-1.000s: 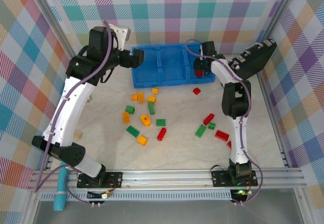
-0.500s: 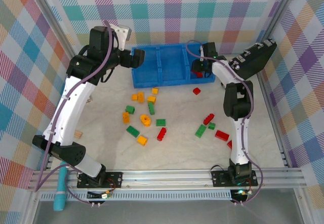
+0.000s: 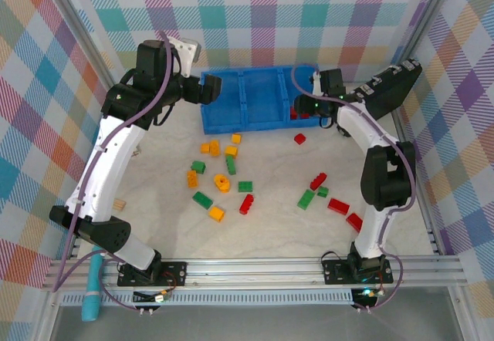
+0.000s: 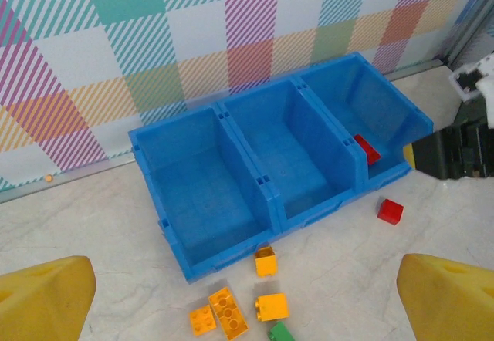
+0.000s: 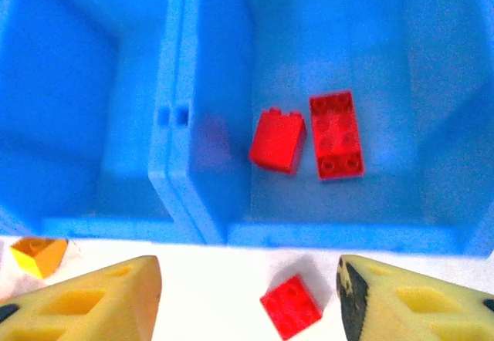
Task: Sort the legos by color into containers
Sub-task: Move the lego to the middle-right of the table.
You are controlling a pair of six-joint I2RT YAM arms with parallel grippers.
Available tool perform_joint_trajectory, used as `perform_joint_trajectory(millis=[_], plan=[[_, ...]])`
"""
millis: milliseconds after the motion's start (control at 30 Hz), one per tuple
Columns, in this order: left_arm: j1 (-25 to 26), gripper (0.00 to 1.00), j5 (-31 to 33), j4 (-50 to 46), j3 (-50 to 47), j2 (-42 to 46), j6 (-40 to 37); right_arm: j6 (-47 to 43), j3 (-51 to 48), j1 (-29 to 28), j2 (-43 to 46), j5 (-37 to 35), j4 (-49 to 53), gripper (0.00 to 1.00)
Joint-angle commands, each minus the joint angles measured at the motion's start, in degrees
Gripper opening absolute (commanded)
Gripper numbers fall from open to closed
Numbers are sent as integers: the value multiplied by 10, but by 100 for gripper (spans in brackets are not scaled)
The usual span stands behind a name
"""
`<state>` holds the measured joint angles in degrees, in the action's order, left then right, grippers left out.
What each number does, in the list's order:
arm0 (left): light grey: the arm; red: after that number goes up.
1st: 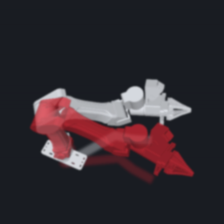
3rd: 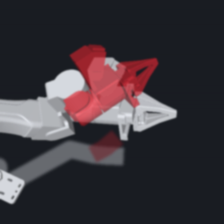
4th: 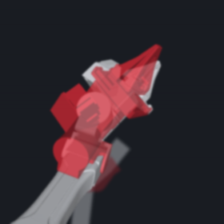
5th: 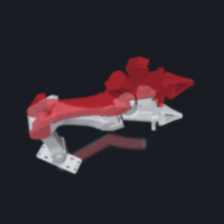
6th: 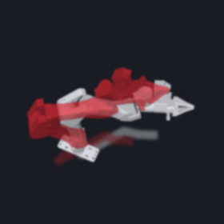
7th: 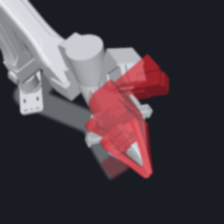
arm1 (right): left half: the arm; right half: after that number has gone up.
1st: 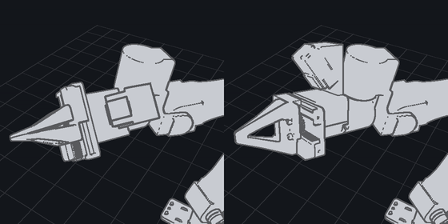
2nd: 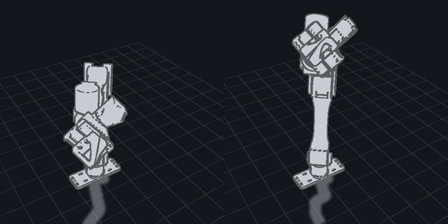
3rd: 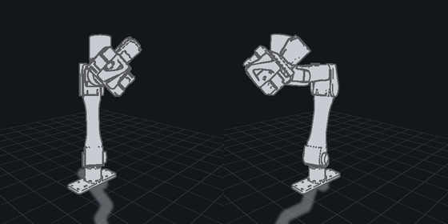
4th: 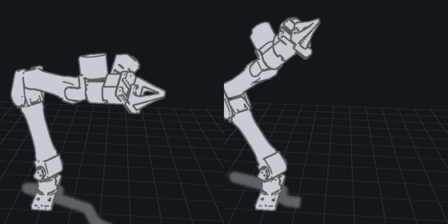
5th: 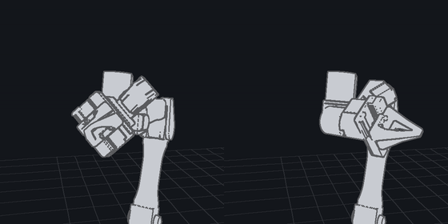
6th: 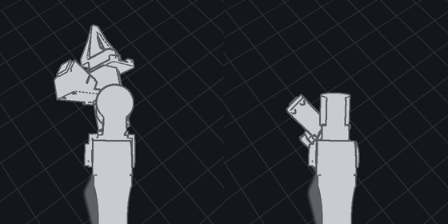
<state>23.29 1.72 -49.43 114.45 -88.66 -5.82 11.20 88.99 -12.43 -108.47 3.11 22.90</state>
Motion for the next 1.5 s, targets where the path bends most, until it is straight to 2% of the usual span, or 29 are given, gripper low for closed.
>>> perform_joint_trajectory(millis=[0,233,533,800,1000,1133,1467], plan=[[4,100,0,5,0,20,-14,21,-46,-5,-2,19,-8,67],[4,100,6,4,-6,43,-16,61,-89,-7,-25,18,-50,71],[4,100,9,6,-30,60,-16,74,-38,-14,-96,-42,-18,71],[4,100,15,6,-34,60,-23,91,-14,-18,-140,-48,-13,70],[4,100,16,6,-30,59,-23,94,7,-22,-165,-63,5,63],[4,100,14,7,-30,57,-23,94,8,-23,-169,-71,14,55],[4,100,13,12,-38,62,-29,80,-28,-23,-154,-67,28,44]])
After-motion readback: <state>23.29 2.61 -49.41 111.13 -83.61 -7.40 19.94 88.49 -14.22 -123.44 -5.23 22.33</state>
